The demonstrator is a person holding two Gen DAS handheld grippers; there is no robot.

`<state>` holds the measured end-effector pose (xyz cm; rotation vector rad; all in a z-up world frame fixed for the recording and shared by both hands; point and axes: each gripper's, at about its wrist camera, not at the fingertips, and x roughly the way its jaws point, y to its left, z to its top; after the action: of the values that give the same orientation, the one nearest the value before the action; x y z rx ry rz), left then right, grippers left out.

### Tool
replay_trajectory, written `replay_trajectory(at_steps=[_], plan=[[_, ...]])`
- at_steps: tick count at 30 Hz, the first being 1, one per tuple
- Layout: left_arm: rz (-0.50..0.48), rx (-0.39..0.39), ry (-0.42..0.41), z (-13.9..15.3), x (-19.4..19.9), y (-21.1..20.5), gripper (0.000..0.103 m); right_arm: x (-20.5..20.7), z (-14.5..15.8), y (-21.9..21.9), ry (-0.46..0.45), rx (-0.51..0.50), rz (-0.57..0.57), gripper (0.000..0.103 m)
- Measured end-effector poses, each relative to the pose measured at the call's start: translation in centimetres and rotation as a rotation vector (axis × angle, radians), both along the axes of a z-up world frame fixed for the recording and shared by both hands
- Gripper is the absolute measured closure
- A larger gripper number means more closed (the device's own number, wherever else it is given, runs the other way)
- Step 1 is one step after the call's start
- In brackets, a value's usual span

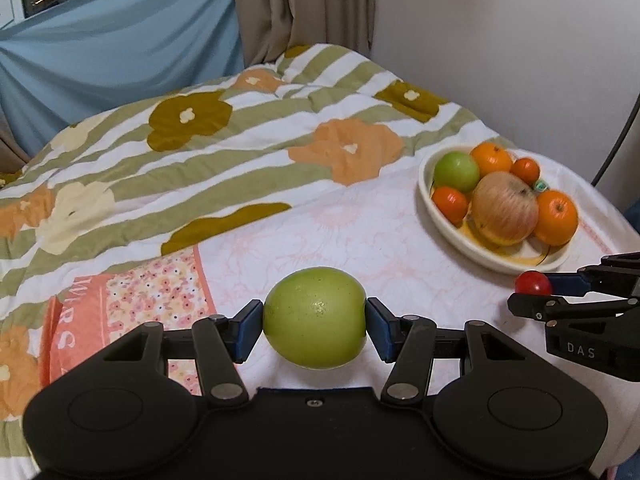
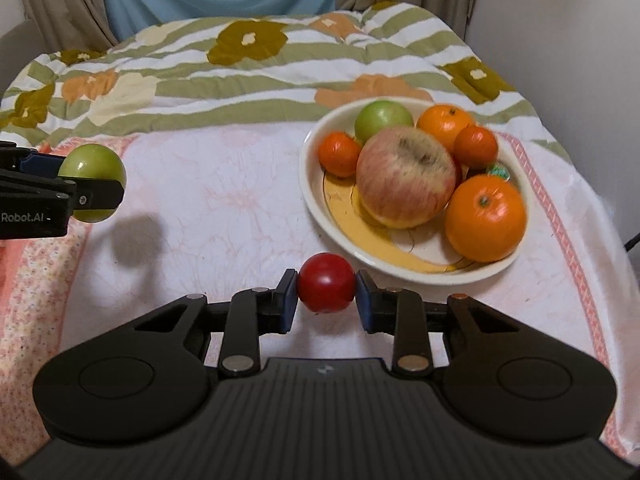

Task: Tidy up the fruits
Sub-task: 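Grasp the green apple with the left tool while the right tool grasps the red tomato, then carry the green apple and red tomato over the duck bowl with both tools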

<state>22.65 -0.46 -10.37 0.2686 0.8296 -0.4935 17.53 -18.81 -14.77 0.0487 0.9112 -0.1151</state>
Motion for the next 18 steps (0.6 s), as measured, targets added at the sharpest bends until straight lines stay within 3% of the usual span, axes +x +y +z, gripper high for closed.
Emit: replay_trajectory(at_steps=[18], plan=[[0.048,-0.056,-0.07,4.9,-3.7,-7.9,0.043,-2.9,6.5,-7.9,-0.114,-0.012,0.059,0.058]])
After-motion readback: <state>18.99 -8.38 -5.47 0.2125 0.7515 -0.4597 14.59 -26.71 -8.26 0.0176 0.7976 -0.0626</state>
